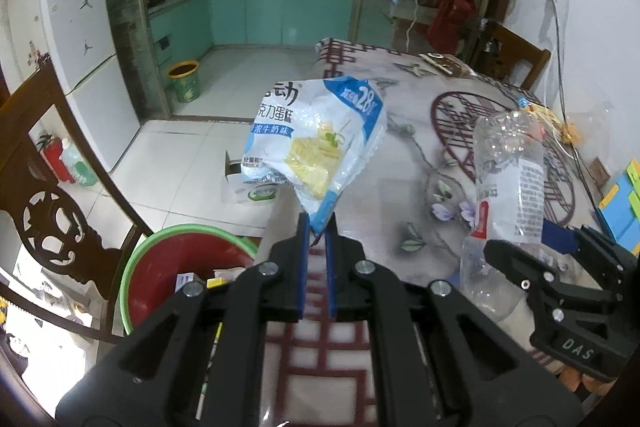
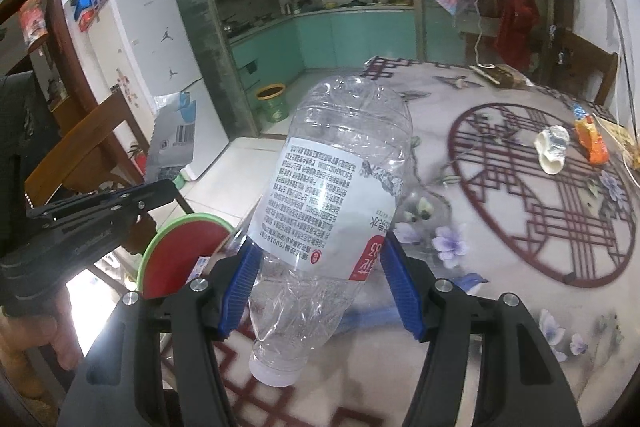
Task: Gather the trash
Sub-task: 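Carry the water bottle and blue-white milk bag over to the red bucket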
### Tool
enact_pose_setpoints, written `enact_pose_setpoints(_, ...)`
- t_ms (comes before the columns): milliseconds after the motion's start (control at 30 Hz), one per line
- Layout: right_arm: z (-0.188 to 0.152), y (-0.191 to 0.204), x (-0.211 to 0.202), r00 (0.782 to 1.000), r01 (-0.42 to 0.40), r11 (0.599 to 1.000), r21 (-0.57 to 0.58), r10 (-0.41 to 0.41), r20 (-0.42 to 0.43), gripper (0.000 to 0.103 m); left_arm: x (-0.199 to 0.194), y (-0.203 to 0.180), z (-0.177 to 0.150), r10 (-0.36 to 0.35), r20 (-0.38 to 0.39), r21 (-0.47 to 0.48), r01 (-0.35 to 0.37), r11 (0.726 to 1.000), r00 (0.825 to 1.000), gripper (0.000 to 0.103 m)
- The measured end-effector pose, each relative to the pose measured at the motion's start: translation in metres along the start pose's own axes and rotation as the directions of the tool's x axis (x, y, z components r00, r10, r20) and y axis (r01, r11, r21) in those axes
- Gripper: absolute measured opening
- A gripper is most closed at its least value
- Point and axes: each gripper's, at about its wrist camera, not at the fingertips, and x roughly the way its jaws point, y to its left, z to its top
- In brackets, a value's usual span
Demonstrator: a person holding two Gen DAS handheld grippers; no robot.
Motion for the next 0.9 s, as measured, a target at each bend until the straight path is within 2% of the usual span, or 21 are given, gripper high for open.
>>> enact_pose_setpoints(400, 0.006, 0.032, 0.026, 0.994, -0.104, 0.995, -0.004, 0.104, -0.037, 0.06, 0.003, 0.046, 0.001, 0.078, -0.017, -0.092, -0.079, 0.993, 0.997, 0.007)
enact_pose_setpoints(533, 0.011, 0.044, 0.038, 0.985, -0.159, 0.987, 0.014, 0.16, -0.057, 0.06, 0.006, 0.063, -0.003, 0.109, -0.034, -0.121, -0.113, 0.986, 0.993, 0.007)
enact_pose_setpoints(900, 0.014, 0.085, 0.075, 0.962, -0.248, 0.969, 0.005, 0.247, -0.115, 0.06, 0.012, 0.102, -0.01, 0.169, -0.073, -0.185, -0.18, 0.966, 0.983, 0.007)
